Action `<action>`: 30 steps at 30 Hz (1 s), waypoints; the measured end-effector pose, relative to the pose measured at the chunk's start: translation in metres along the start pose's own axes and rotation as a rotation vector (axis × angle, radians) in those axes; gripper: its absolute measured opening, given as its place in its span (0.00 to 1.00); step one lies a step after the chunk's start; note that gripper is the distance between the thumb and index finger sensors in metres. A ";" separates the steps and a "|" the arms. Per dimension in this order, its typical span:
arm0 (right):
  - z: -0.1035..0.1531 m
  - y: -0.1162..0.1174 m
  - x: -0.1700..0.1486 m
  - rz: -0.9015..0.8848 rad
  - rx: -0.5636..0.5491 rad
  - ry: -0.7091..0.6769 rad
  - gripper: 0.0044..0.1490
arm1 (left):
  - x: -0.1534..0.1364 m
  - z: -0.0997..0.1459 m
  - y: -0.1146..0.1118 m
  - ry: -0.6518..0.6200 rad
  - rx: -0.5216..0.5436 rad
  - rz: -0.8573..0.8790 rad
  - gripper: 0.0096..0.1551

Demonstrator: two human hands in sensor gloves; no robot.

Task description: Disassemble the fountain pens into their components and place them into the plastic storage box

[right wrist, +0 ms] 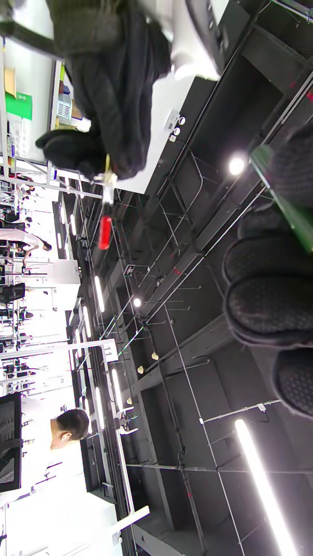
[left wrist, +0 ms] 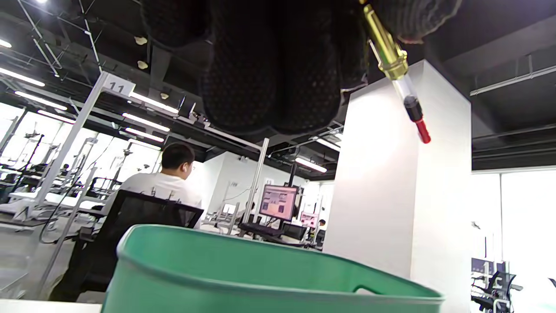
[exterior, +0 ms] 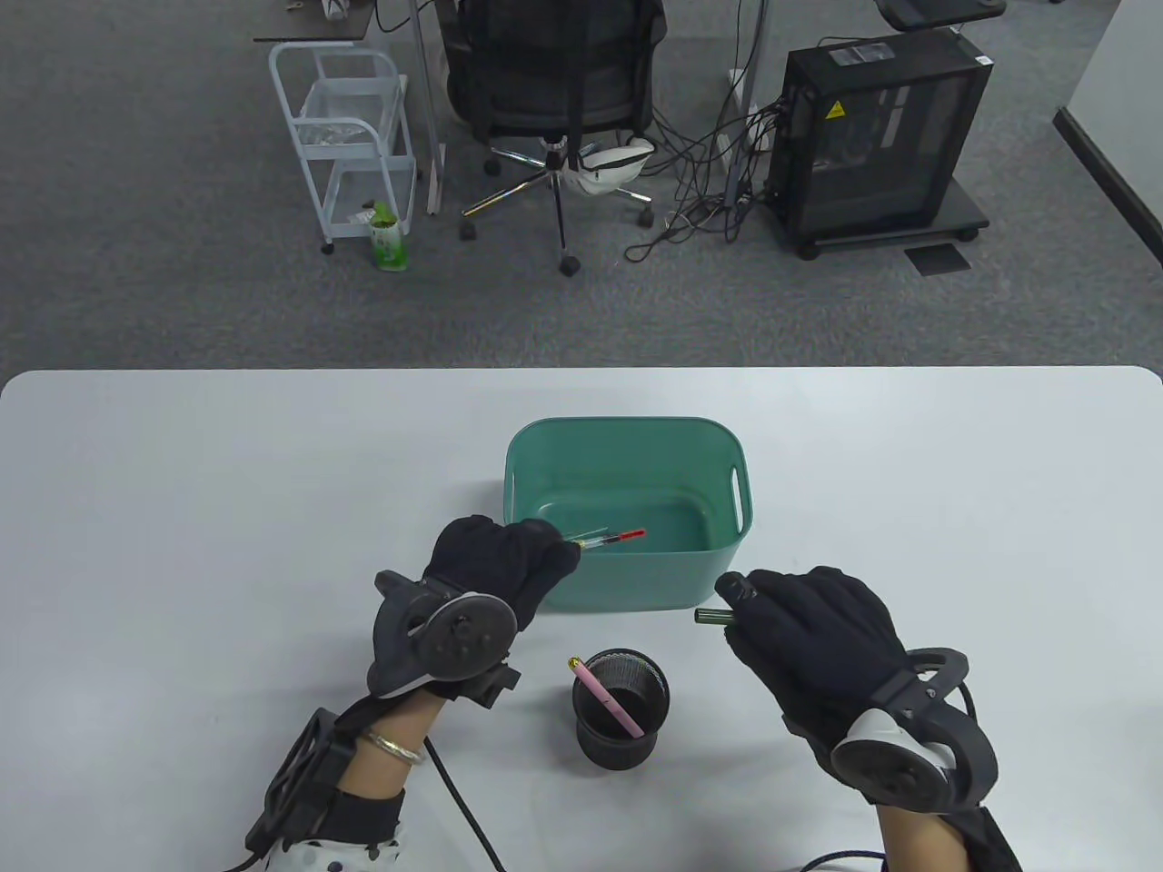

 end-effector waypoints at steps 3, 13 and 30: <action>0.000 -0.003 -0.001 -0.004 -0.012 0.003 0.27 | -0.006 -0.014 -0.007 0.039 -0.046 -0.005 0.27; 0.000 -0.013 -0.003 -0.025 -0.045 0.013 0.27 | -0.019 -0.049 -0.046 0.159 -0.218 0.005 0.27; 0.000 -0.016 -0.002 -0.047 -0.057 0.010 0.27 | -0.022 -0.065 -0.081 0.203 -0.327 -0.045 0.27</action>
Point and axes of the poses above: the tracker on the back of each hand, its own x axis roughly to the thumb side, its own z axis roughly from the fingertips to the wrist, y = z × x, the point moved 2 cm from there along -z, roughly from the wrist to the fingertips, and after that the axes turned 2 degrees about y, right-handed, at the moved point
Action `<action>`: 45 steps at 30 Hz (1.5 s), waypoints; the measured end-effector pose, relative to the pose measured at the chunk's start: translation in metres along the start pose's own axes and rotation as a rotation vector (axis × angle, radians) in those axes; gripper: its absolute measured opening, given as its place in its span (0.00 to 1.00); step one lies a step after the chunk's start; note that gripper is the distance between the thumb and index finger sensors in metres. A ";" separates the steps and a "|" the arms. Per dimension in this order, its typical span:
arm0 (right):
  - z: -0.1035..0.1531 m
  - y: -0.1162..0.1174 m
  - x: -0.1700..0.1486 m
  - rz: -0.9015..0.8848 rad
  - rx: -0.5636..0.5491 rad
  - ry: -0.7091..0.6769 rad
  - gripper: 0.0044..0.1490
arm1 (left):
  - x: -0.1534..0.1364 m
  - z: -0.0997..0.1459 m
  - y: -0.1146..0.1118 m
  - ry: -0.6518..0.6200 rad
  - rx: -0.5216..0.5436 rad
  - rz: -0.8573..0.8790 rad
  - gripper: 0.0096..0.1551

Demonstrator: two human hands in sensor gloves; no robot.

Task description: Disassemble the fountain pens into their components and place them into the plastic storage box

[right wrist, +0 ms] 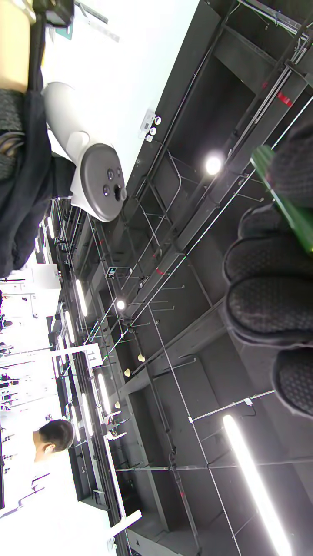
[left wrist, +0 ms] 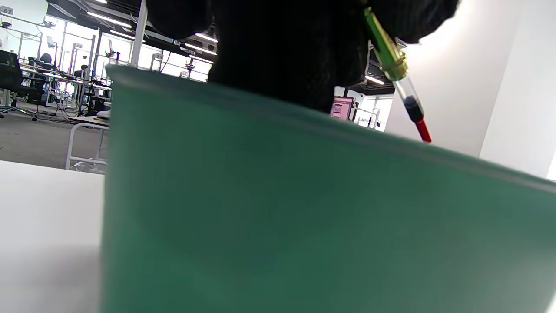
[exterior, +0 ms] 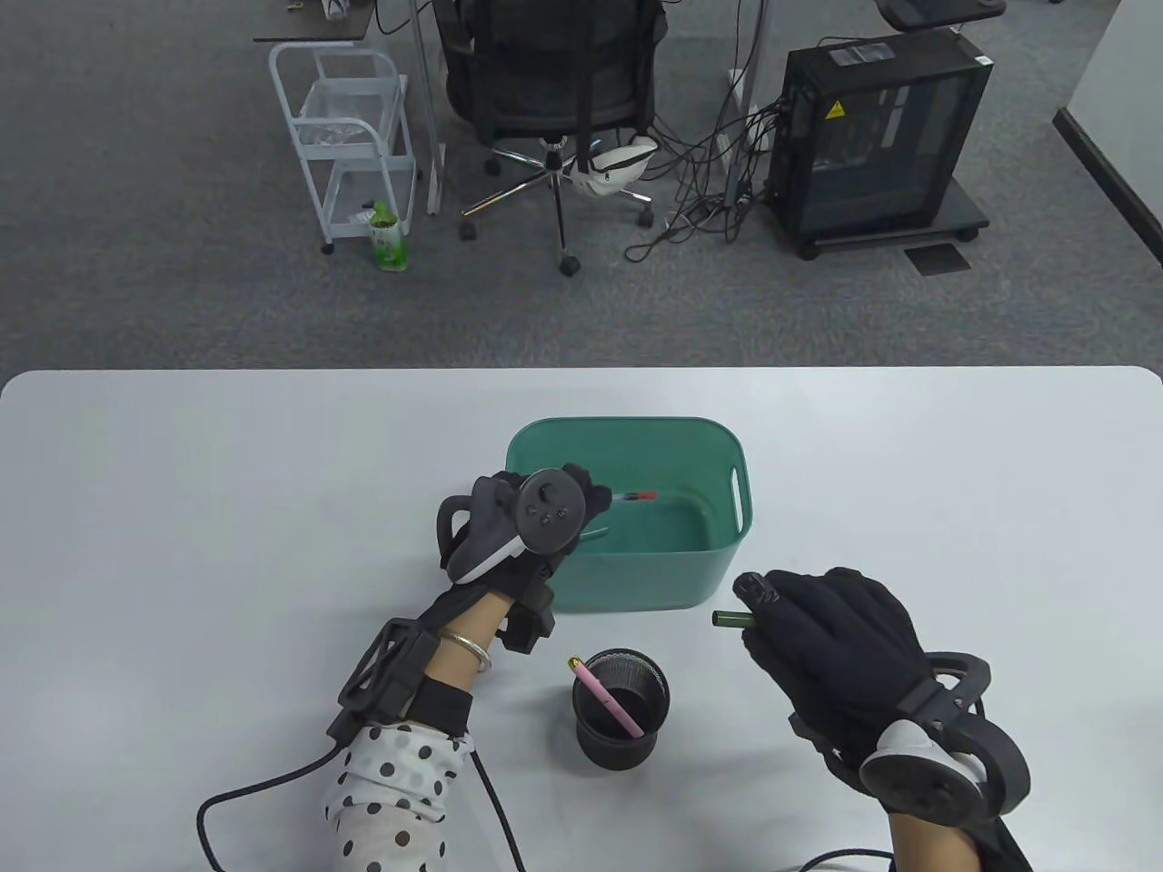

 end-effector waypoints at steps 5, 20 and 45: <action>0.000 0.000 0.000 -0.001 0.001 0.001 0.27 | 0.000 0.001 -0.003 -0.008 -0.005 -0.008 0.29; 0.000 0.000 0.000 -0.001 0.001 0.001 0.27 | 0.001 0.025 -0.001 -0.093 -0.023 -0.061 0.41; -0.001 -0.001 0.002 -0.002 0.009 -0.001 0.28 | -0.017 0.150 -0.010 -0.166 -0.003 -0.193 0.43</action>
Point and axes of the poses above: the tracker on the back of each hand, its own x axis roughly to the thumb side, its own z axis roughly from the fingertips to the wrist, y = z × x, the point moved 2 cm from there along -z, roughly from the wrist to the fingertips, and after that the axes turned 2 degrees about y, right-handed, at the moved point
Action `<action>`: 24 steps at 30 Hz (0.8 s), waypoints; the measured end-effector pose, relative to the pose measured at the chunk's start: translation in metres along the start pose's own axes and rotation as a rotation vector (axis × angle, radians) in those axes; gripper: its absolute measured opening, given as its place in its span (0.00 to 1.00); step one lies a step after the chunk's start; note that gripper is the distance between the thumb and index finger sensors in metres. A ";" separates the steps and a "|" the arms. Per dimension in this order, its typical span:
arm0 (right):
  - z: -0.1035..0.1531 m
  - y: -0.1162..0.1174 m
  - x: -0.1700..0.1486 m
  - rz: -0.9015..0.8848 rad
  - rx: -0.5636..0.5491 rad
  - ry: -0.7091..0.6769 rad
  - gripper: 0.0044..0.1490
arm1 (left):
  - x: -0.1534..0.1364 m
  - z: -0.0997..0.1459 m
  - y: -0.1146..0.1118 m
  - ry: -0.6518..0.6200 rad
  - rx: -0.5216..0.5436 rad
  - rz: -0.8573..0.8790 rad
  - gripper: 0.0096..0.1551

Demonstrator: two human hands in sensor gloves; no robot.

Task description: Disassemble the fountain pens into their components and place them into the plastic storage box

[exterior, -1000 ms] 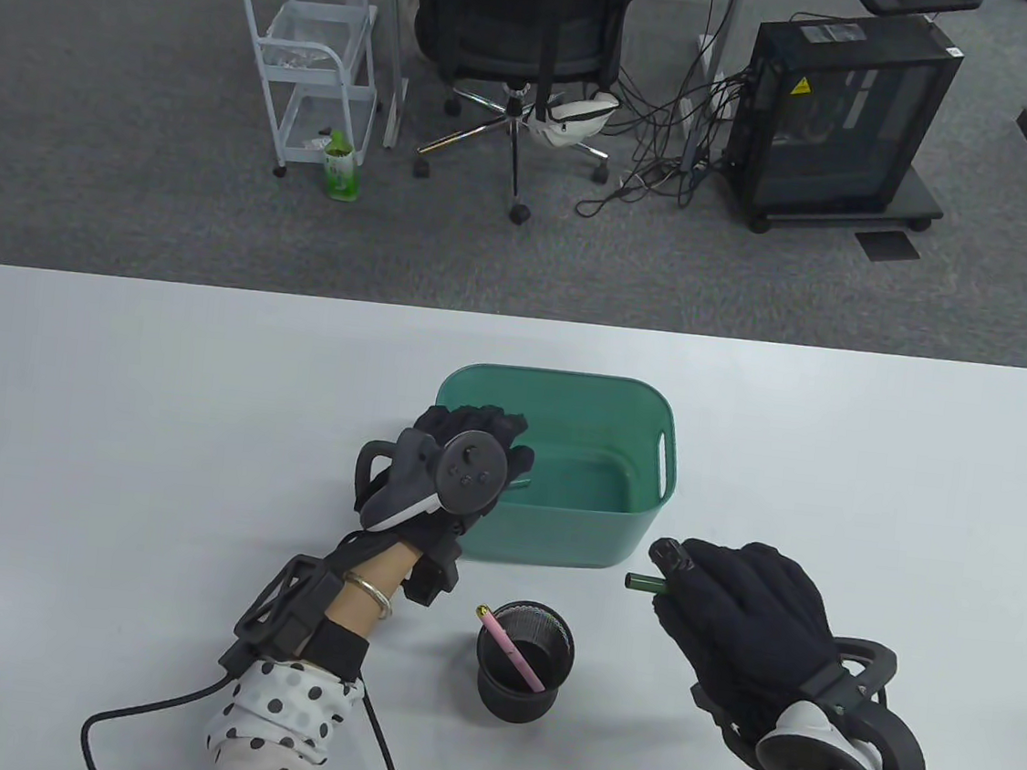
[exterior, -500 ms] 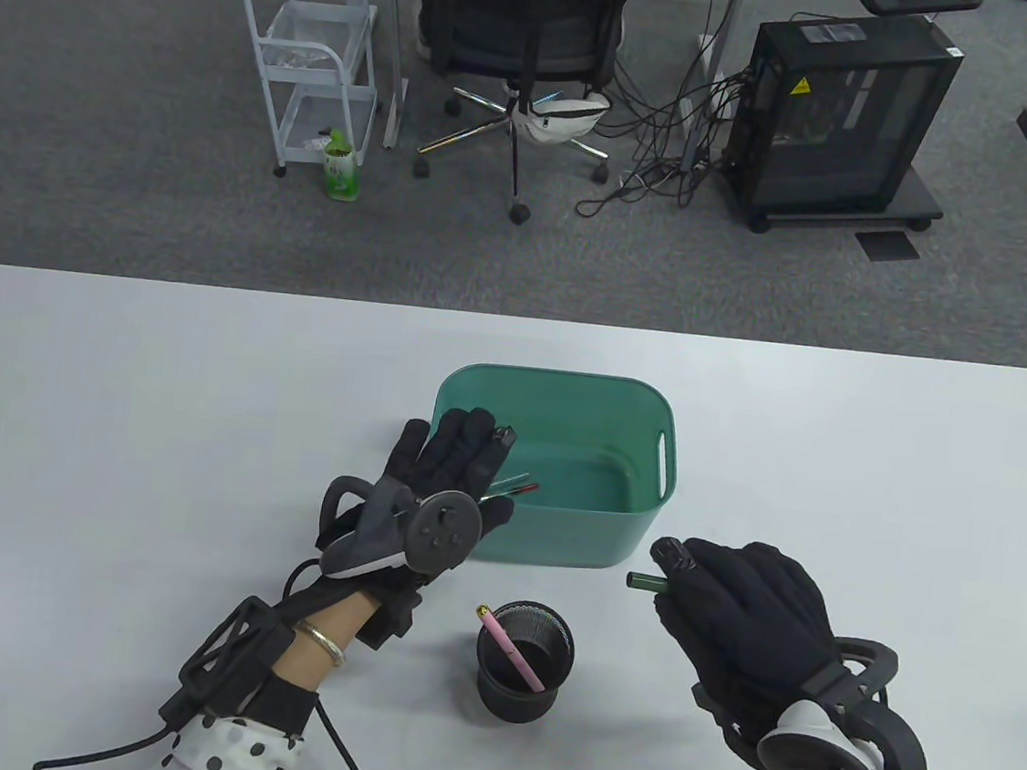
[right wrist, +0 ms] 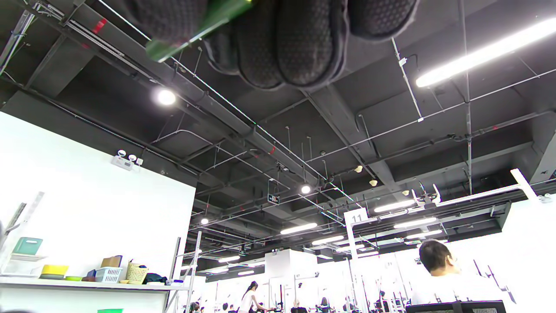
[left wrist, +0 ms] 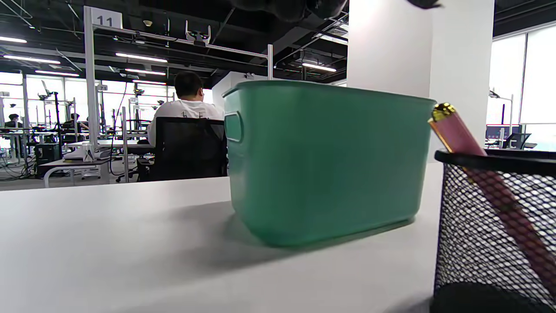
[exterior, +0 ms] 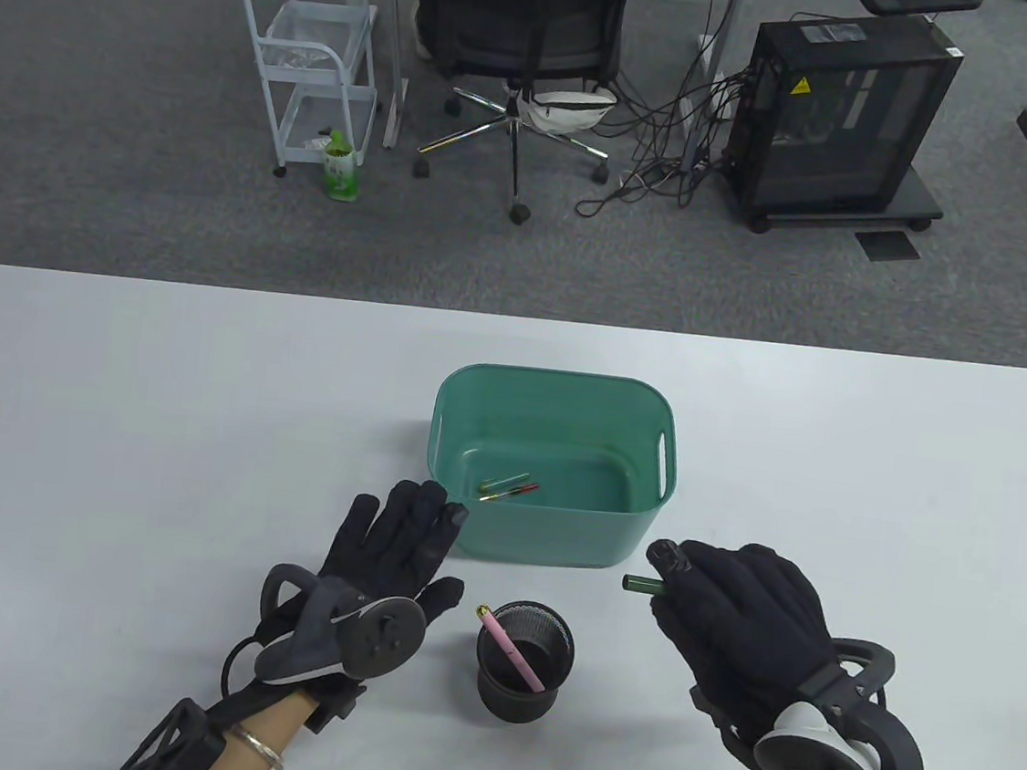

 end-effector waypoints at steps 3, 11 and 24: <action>0.000 0.000 0.001 0.000 0.003 -0.001 0.28 | 0.000 0.010 -0.006 0.014 0.005 -0.014 0.43; 0.000 0.002 0.003 0.000 0.012 -0.007 0.27 | -0.003 0.031 -0.019 0.072 0.029 -0.006 0.43; 0.001 0.017 0.005 0.002 0.072 -0.009 0.28 | -0.020 0.050 -0.039 0.140 0.031 -0.027 0.43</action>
Point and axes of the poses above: the tracker on the back of each hand, its own x axis roughly to the thumb side, its own z axis roughly from the fingertips to the wrist, y = z × x, the point moved 2 cm from there along -z, roughly from the wrist to the fingertips, and after that the axes turned 2 degrees about y, right-handed, at the moved point
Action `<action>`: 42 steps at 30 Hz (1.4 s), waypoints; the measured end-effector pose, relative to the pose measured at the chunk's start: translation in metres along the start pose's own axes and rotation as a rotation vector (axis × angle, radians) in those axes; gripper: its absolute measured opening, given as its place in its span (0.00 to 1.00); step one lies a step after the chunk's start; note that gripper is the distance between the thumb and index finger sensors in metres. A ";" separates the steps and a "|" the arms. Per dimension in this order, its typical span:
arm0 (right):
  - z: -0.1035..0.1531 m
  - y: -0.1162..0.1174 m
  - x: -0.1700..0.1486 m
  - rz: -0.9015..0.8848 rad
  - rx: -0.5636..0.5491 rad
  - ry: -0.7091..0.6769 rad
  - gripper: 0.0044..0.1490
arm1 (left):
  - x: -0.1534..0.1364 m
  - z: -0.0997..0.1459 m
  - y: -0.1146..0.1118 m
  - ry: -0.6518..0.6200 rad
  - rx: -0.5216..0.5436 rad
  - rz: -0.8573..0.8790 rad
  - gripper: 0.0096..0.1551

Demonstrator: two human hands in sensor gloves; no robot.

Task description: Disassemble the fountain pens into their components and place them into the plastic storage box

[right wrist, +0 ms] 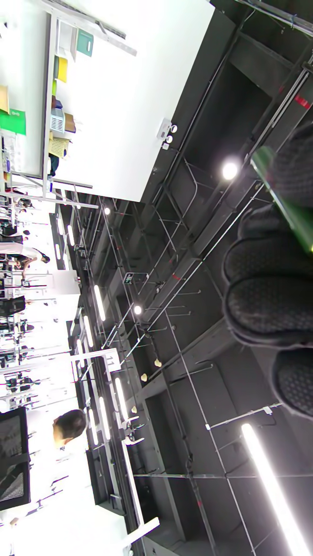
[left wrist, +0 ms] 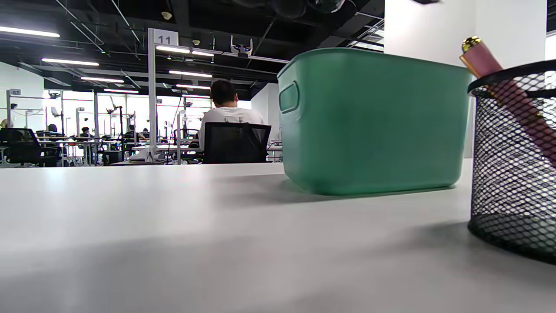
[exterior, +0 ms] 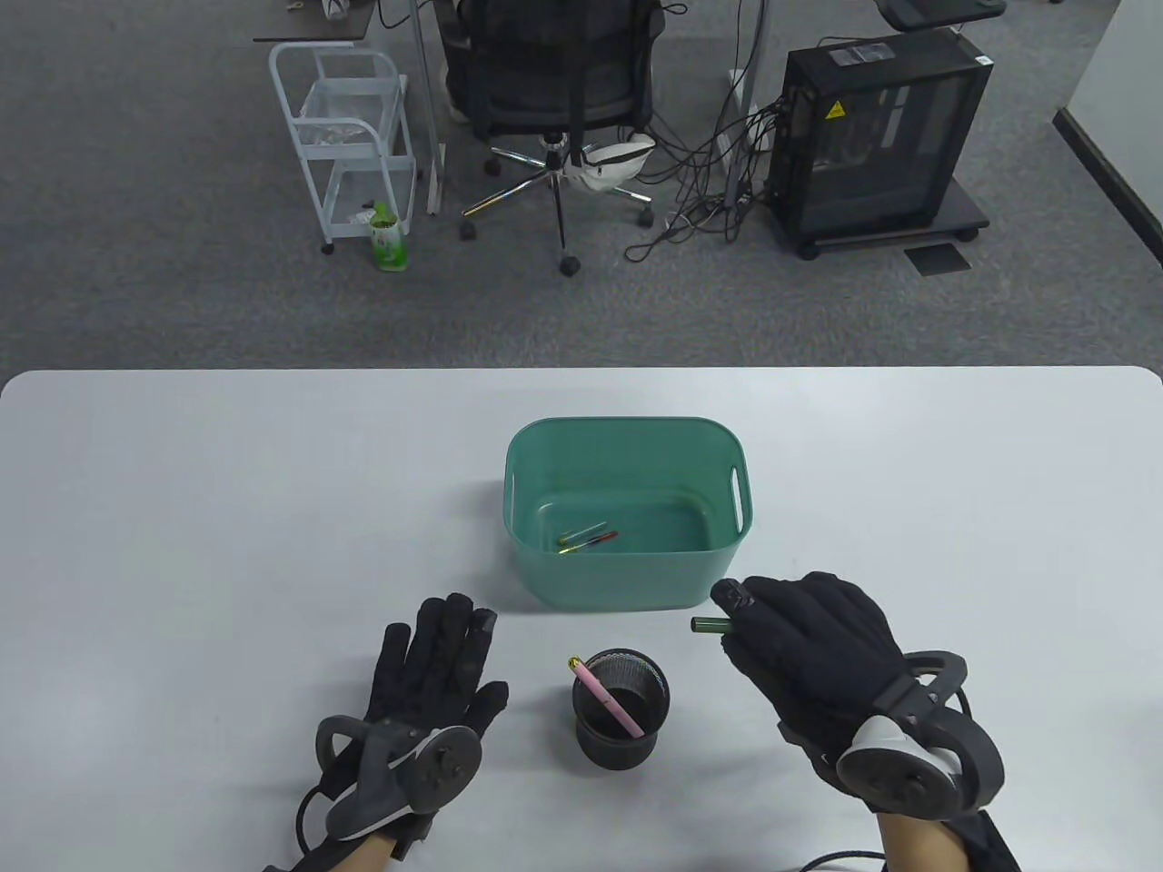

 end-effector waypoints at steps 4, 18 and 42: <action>0.000 0.005 -0.001 0.033 0.016 0.000 0.28 | -0.003 0.001 -0.001 -0.010 0.002 0.028 0.43; -0.001 0.028 -0.016 -0.007 0.095 0.078 0.27 | 0.001 0.002 -0.005 -0.076 -0.011 0.043 0.43; -0.085 0.154 -0.069 0.033 0.470 0.329 0.27 | 0.003 0.003 -0.006 -0.121 -0.010 0.071 0.43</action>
Point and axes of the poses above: the tracker on the back of each hand, its own x axis roughly to the thumb side, its own z axis roughly from the fingertips to the wrist, y = z × x, the point moved 2 cm from there along -z, roughly from the wrist to the fingertips, and after that the axes turned 2 degrees about y, right-handed, at the moved point
